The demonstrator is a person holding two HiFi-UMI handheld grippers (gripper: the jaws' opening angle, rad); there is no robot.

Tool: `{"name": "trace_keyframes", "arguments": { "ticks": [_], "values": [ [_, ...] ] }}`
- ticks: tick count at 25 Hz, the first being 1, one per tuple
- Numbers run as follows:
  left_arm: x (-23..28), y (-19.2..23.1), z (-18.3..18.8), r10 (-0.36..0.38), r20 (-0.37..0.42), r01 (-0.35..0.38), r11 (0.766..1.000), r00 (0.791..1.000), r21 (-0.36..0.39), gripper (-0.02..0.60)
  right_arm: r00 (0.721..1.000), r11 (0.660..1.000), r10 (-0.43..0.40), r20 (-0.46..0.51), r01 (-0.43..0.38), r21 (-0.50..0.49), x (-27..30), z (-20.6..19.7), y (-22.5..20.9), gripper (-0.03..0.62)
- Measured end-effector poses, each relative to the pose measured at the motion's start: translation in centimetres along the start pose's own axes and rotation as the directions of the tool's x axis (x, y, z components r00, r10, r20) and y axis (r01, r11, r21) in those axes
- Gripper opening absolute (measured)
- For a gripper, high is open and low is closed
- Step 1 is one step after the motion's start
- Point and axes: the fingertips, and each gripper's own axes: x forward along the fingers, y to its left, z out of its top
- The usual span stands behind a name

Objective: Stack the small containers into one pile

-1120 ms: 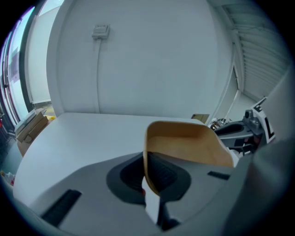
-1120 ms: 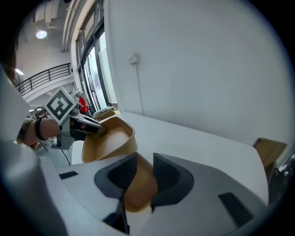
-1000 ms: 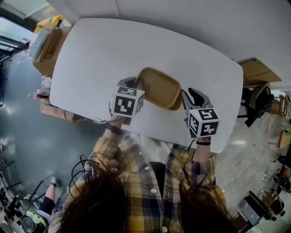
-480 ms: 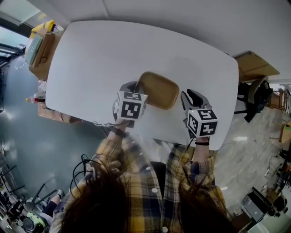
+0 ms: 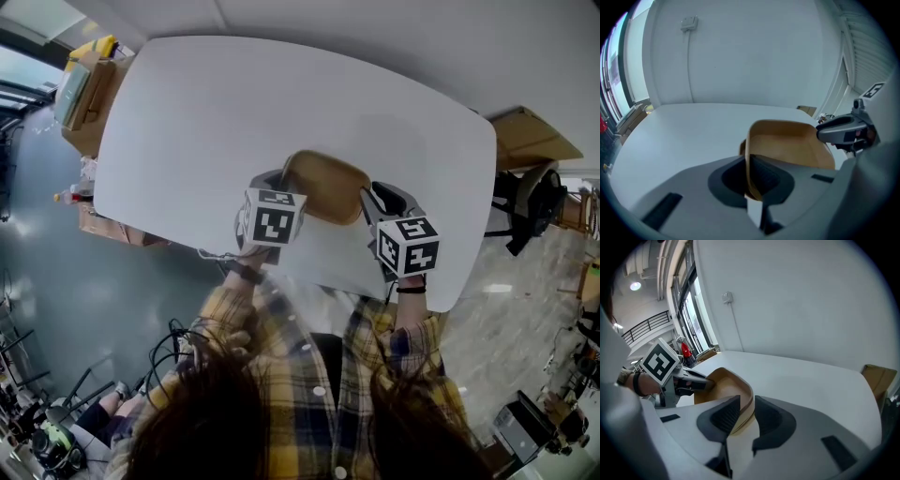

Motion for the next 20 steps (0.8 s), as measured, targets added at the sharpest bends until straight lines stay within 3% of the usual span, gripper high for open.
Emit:
{"name": "trace_keyframes", "arguments": {
  "ticks": [14,20],
  "values": [
    [-0.1,0.7,-0.7,-0.008,-0.045,0.008,1.000,0.999,0.008,0.018,0.998,0.998,0.053,-0.027,-0.054,-0.016,2.0,0.6,0.5,0.098],
    [0.0,0.7,-0.5,0.003,-0.043,-0.001,0.999,0.999,0.048,0.020,0.994,0.997,0.009,-0.113,-0.018,-0.080,3.2,-1.7,0.4,0.074]
  ]
}}
